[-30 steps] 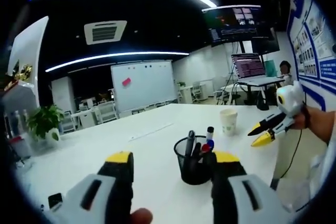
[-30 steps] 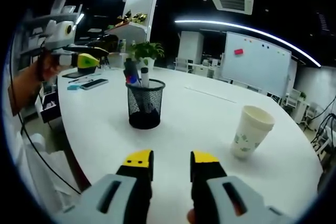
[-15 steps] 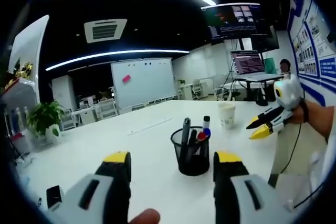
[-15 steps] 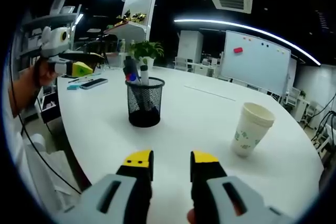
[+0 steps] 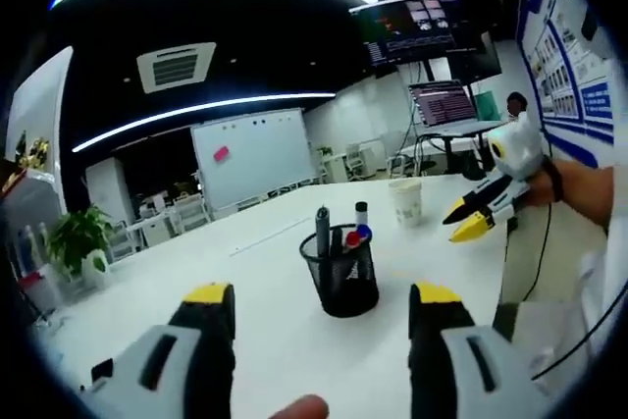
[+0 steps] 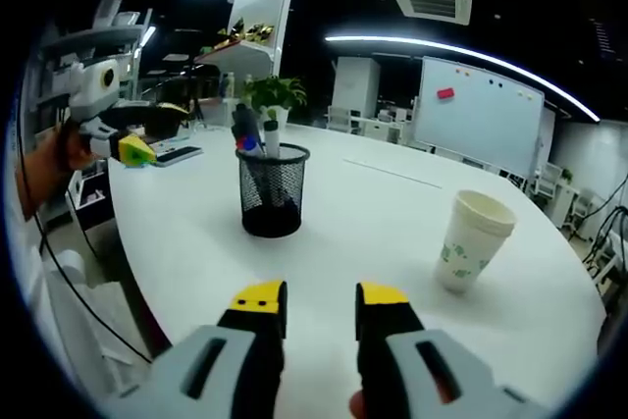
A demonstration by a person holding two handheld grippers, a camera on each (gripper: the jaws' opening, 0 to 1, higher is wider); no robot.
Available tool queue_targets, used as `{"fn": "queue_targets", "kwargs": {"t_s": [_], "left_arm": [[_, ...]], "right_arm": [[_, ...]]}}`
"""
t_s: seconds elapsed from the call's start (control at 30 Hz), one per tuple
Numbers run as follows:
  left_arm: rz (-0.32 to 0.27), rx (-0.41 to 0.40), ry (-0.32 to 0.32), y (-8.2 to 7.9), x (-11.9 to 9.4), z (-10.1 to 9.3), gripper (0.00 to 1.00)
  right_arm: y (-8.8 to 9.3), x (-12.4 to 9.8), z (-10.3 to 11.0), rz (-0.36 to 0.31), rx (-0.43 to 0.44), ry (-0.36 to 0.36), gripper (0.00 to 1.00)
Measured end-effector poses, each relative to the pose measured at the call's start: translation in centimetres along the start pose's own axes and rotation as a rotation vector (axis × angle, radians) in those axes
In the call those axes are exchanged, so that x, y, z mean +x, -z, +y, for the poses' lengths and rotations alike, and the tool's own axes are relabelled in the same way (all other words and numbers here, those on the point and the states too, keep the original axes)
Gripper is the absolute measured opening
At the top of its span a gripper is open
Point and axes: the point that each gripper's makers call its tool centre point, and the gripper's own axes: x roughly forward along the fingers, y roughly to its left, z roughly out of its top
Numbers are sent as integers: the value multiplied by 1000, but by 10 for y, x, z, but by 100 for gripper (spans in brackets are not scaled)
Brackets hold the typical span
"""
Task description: Place the scattered laser pointers and whiteboard markers into the pen holder and stack the scattered paper cups together
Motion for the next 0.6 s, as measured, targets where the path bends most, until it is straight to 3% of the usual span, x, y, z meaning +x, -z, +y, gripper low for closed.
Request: {"fn": "queue_targets", "kwargs": {"t_s": [0.6], "left_arm": [[48,12,71,11,3,-17,66]], "right_arm": [[1,2,-1,2,-5,2,29]]}}
